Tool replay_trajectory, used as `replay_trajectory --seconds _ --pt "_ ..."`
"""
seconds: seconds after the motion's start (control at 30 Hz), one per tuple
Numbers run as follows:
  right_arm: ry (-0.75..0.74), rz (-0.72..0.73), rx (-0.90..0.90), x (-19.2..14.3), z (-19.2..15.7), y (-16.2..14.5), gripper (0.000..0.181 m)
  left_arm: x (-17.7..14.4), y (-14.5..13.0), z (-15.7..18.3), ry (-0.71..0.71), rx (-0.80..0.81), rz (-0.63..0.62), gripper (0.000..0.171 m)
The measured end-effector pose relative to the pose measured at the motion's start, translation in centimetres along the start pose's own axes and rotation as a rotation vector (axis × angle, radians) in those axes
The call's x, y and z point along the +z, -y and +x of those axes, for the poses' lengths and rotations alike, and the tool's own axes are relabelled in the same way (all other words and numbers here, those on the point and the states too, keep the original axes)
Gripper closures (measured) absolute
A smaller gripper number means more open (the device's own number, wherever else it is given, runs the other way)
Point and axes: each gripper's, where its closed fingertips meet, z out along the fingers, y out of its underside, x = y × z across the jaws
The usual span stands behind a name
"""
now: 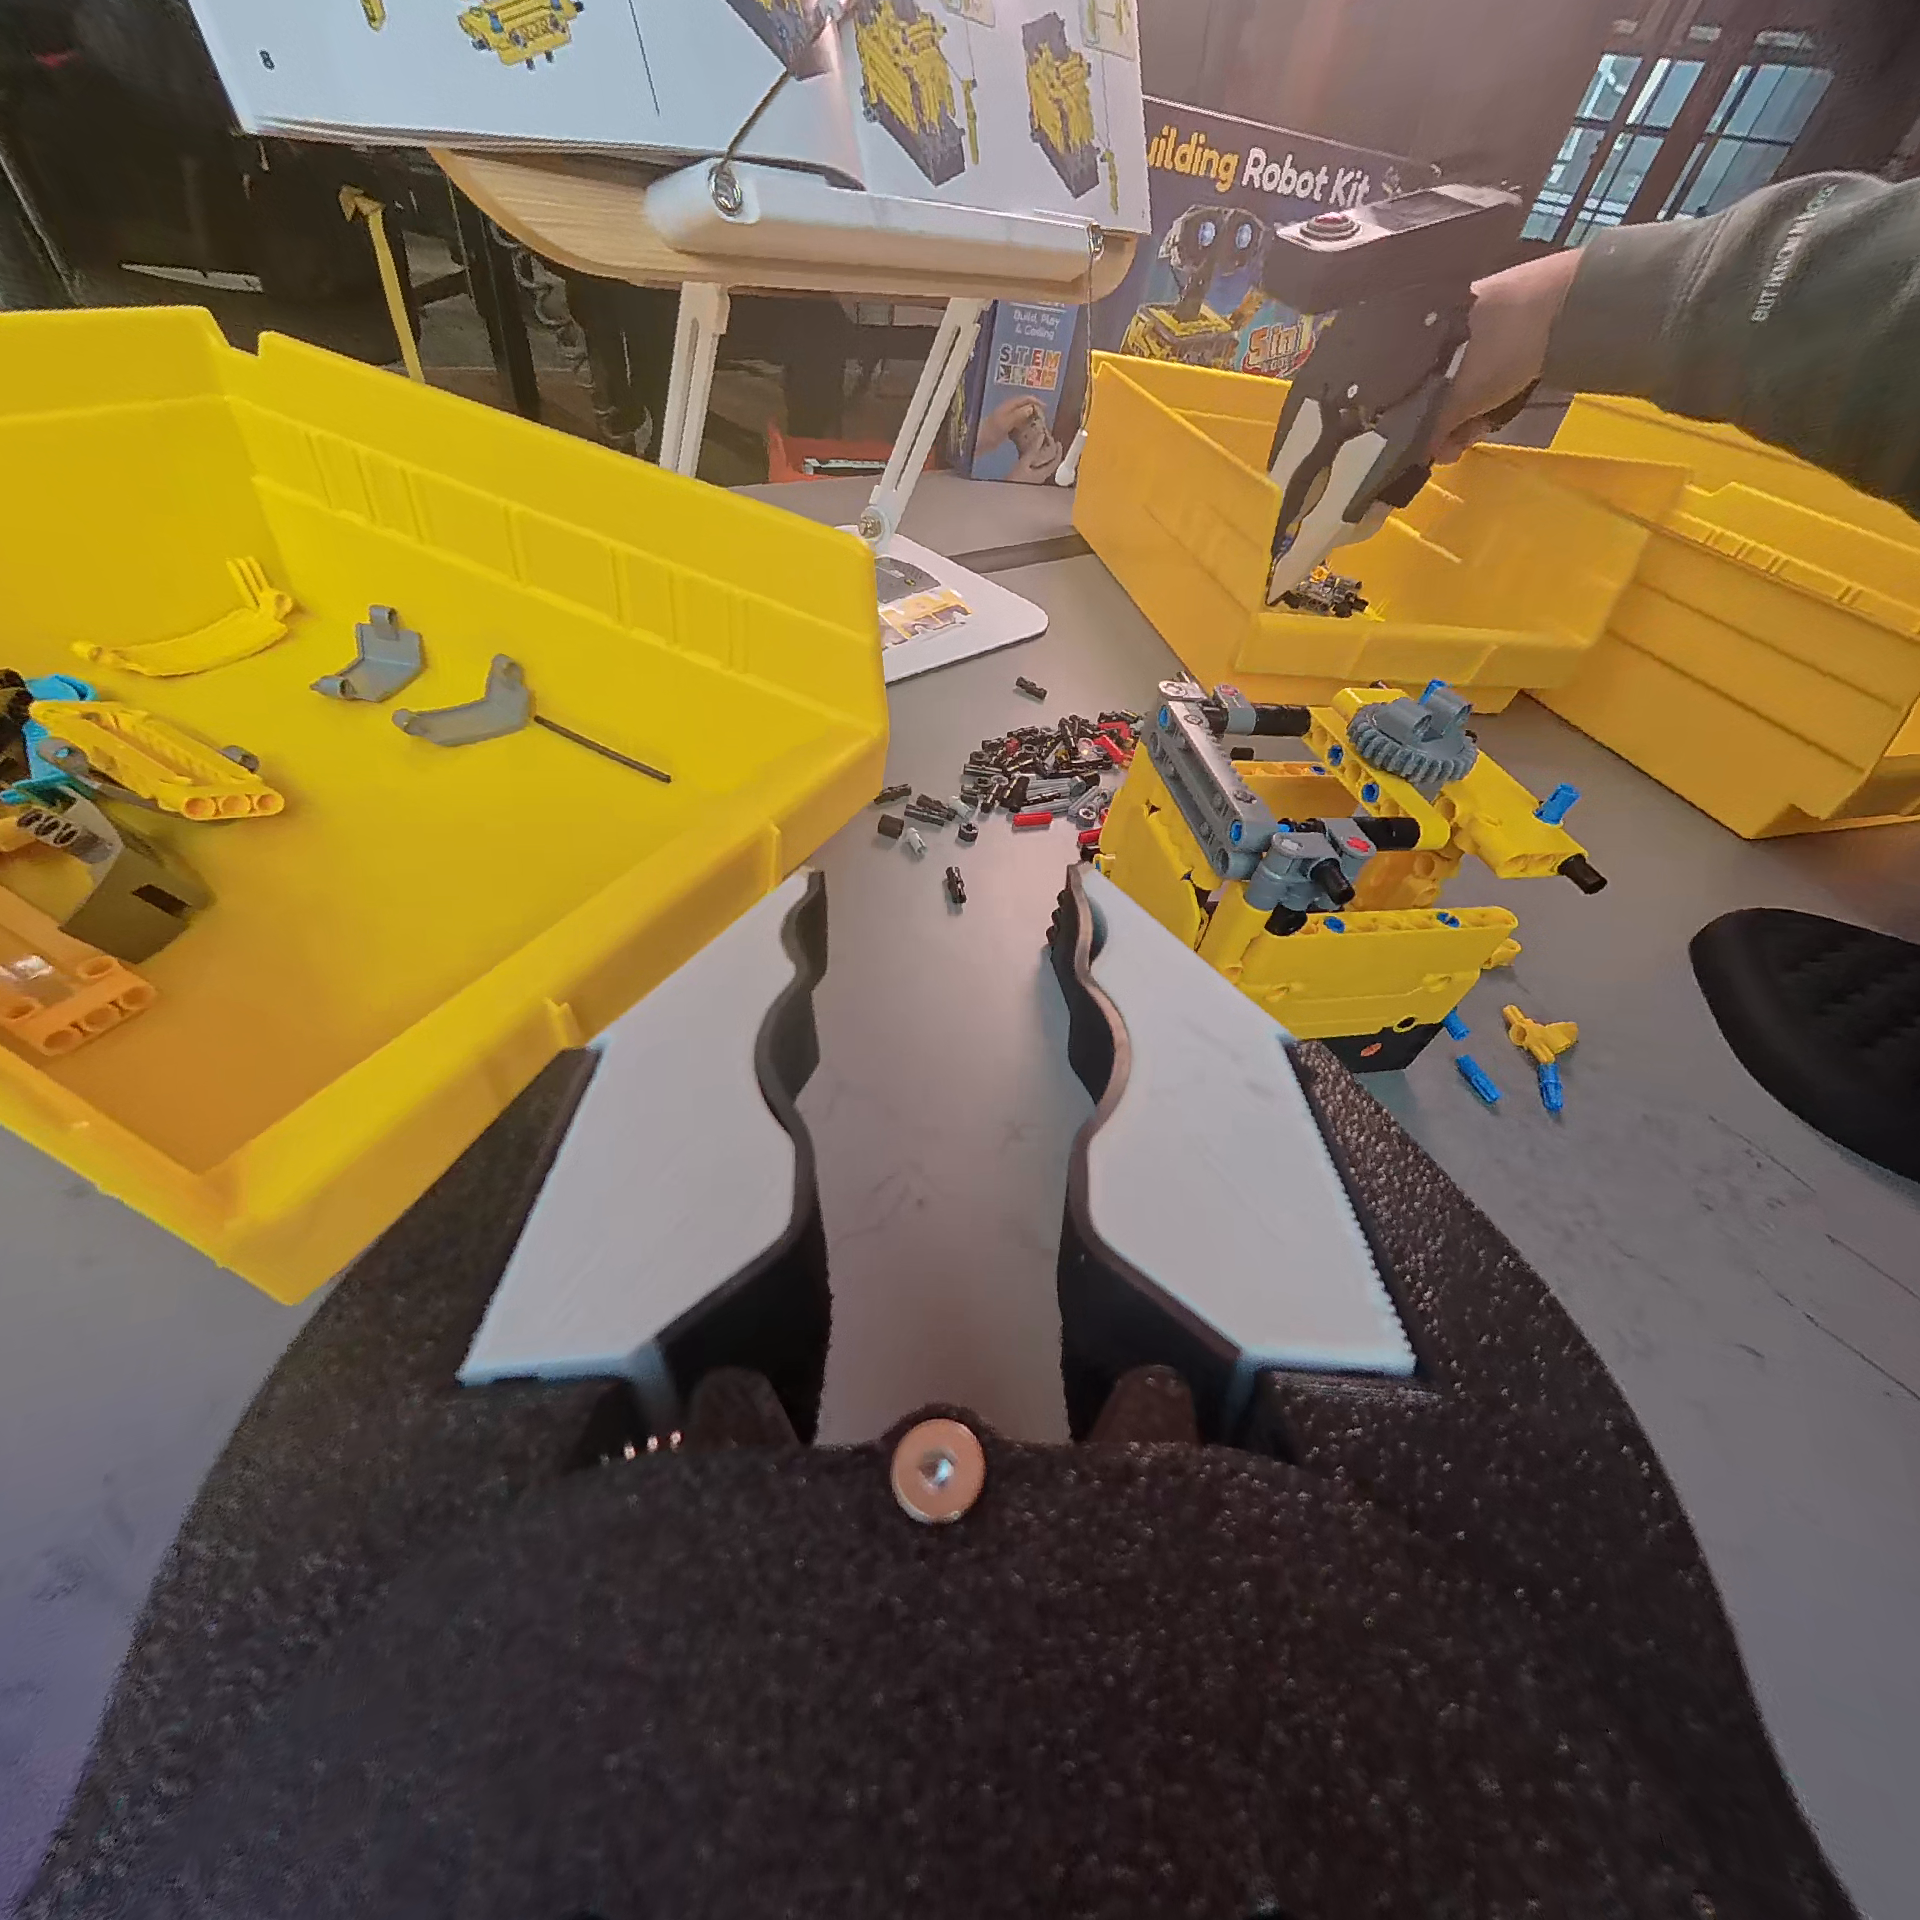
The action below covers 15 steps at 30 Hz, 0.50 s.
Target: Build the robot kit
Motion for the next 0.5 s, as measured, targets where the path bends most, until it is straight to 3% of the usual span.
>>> replay_trajectory --seconds 0.07,0.17,0.33,0.4,0.5 --pt "-0.061 0.055 -0.033 -1.8 -0.9 1.2 0.169 -0.1 0.0 0.2 -0.002 0.013 -0.002 0.127" --pt "-0.174 0.257 -0.029 -6.8 -3.6 5.3 0.169 -0.2 0.3 0.8 -0.017 0.025 0.007 0.127" --pt "-0.188 0.576 -0.038 -13.3 -14.6 12.3 0.169 -0.3 0.9 2.7 -0.077 0.054 0.021 0.128" --pt "-0.119 0.639 -0.036 -13.0 -20.2 14.2 0.169 -0.3 0.9 4.3 -0.163 0.056 0.008 0.128" --pt "-0.038 0.624 -0.065 -9.1 -27.8 16.2 0.169 -0.6 1.0 7.5 -0.353 -0.003 0.004 0.131"
